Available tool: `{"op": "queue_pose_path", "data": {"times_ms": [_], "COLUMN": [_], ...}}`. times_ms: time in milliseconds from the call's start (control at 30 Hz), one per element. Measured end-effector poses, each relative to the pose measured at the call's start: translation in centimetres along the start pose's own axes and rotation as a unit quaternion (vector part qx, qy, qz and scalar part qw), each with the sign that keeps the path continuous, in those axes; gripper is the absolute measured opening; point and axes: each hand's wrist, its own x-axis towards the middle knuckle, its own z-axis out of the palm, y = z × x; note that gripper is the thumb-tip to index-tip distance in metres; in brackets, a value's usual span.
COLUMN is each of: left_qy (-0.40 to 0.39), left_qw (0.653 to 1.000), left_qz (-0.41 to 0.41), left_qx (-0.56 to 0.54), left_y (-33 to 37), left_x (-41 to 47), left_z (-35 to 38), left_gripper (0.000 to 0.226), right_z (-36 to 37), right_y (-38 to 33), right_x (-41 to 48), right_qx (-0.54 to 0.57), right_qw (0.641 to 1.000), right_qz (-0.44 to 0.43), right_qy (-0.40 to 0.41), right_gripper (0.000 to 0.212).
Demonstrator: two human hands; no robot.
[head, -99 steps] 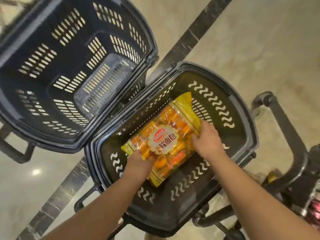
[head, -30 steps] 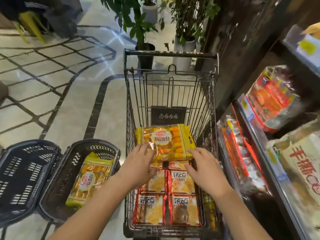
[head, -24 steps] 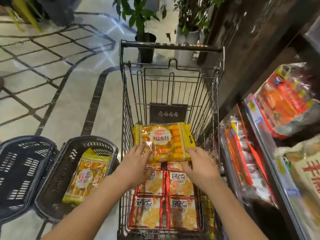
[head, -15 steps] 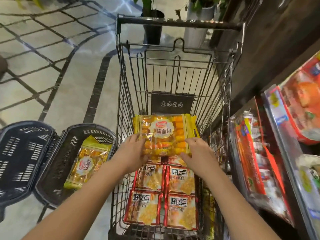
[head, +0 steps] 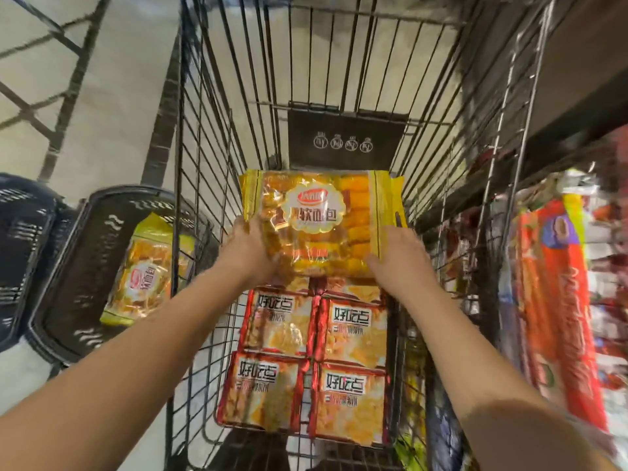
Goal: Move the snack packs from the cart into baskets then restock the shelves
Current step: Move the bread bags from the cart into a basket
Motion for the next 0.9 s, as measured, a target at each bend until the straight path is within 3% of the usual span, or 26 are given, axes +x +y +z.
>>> {"op": "queue_pose_path", "data": {"times_ms": [233, 400, 467, 700, 900], "left_qy": [-0.026, -0.06, -0.061, -0.063, -0.022], "left_qw": [0.983, 0.944, 0.931, 0.906, 0.907], "left_qz": [-0.109, -0.159, -0.163, -0.176, -0.124], "left_qx": [-0.144, -0.283, -0.322, -0.381, -0.403], "left_y": [-0.9, -3.8, -6.4, -1.1, 0.3], "left_x": [3.5, 6.1, 9.0, 2.7, -0.3], "left_z": [1.6, 2.8, 4.9, 0.6, 0.6], "left_gripper": [0.073, 0.098, 0.098, 0.099, 0.06], "right_z": [1.5, 2.0, 2.2, 1.5, -0.7], "right_y": [1.3, 1.8, 2.0, 3.1, 2.5], "right_x": [4.4, 5.4, 5.7, 5.4, 2.4], "right_qx": [0.158, 0.242, 0.284, 0.423, 0.436], "right_qw": [0.981, 0.955, 0.94, 0.882, 0.877], "right_qz": [0.102, 0.161, 0.175, 0.201, 0.197], "right_qy": [-0.043, -0.054, -0.068, -0.043, 0.046], "right_gripper": [0.089, 0.094, 0.094, 0.091, 0.059]}}
